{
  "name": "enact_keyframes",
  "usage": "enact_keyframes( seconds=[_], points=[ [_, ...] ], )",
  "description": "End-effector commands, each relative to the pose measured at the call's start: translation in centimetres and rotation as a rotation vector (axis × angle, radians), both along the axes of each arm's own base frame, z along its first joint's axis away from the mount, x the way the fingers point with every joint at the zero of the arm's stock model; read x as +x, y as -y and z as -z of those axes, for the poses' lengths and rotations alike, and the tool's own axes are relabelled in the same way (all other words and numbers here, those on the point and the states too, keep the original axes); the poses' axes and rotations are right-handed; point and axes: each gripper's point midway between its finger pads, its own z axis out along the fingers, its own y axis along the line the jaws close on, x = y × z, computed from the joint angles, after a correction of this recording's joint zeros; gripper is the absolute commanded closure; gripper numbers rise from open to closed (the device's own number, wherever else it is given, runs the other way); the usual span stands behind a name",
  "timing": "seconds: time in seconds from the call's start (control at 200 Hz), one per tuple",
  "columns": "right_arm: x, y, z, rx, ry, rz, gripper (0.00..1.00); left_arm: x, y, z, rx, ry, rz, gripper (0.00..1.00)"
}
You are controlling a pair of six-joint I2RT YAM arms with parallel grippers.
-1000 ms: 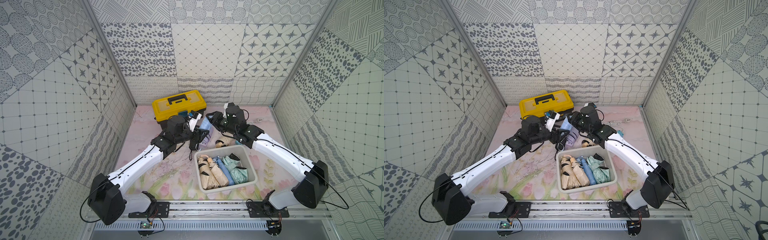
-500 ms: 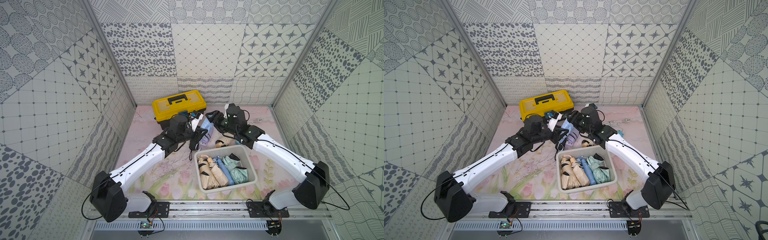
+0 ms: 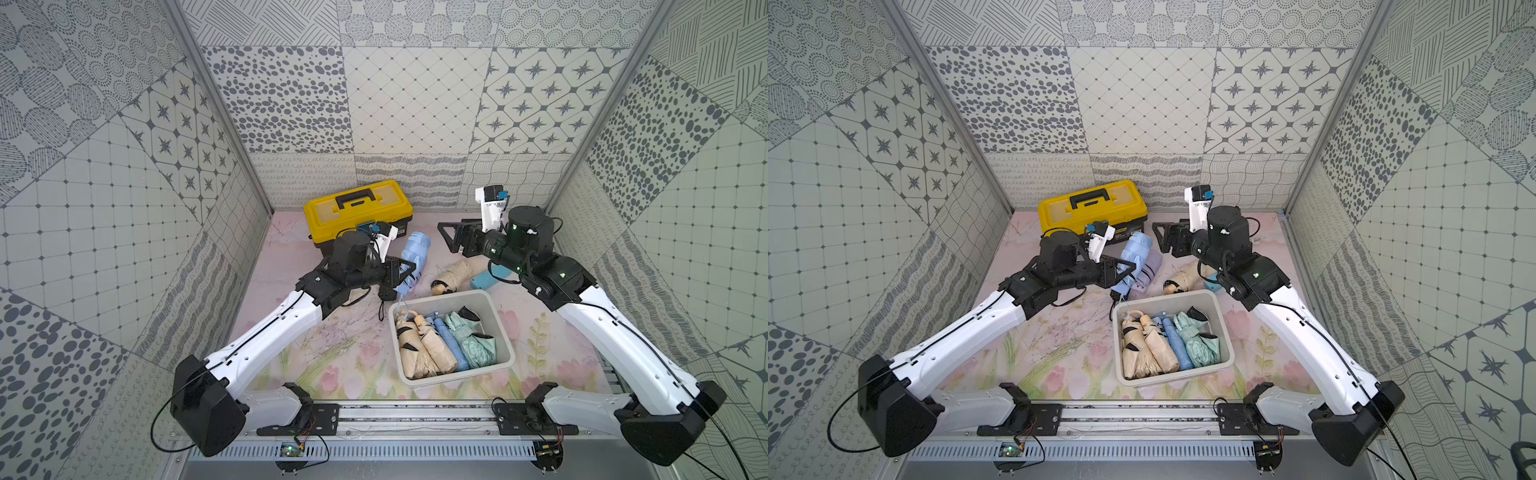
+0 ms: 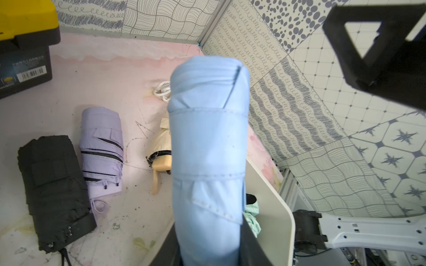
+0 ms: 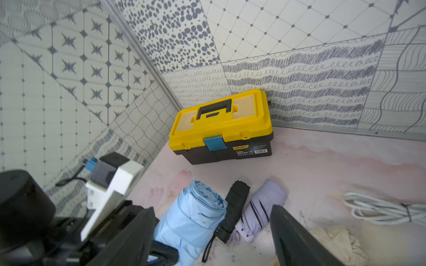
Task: Put the umbrella into the storage box
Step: Pick up the umbrella from the center of the board.
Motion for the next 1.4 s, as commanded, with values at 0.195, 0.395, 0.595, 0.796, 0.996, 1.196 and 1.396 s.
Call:
enact_keyframes(
  seconds=[0.195, 0.395, 0.595, 0.796, 0.996, 1.196, 1.396],
  points=[
    [-5.7, -0.9, 4.0, -0.511, 0.53, -0.414, 0.17, -3.0, -0.4, -4.3, -0.362, -0.364, -0.007, 0.9],
    [-9.2, -2.0, 4.7, -0.654, 0.843, -0.564, 0.16, -4.7, -0.7, -5.0, -0.434, -0.52, 0.003, 0.89],
    [-9.7, -4.3, 5.3, -0.839, 1.051, -0.601, 0.15, -6.8, -0.3, -4.3, -0.427, -0.72, 0.045, 0.91],
    [-10.8, -7.1, 5.8, -0.867, 1.13, -0.676, 0.18, -8.5, 0.2, -4.0, -0.476, -0.878, 0.09, 0.93],
    [-10.5, -8.1, 6.7, -0.944, 1.204, -0.682, 0.27, -10.0, 0.4, -3.6, -0.5, -0.985, 0.12, 0.93],
    [-10.4, -8.8, 7.1, -0.952, 1.237, -0.658, 0.34, -10.9, 0.4, -4.2, -0.569, -1.056, 0.15, 0.93],
    [-9.9, -8.9, 7.3, -0.945, 1.236, -0.606, 0.42, -11.5, 0.2, -4.2, -0.604, -1.091, 0.155, 0.93]
  ],
)
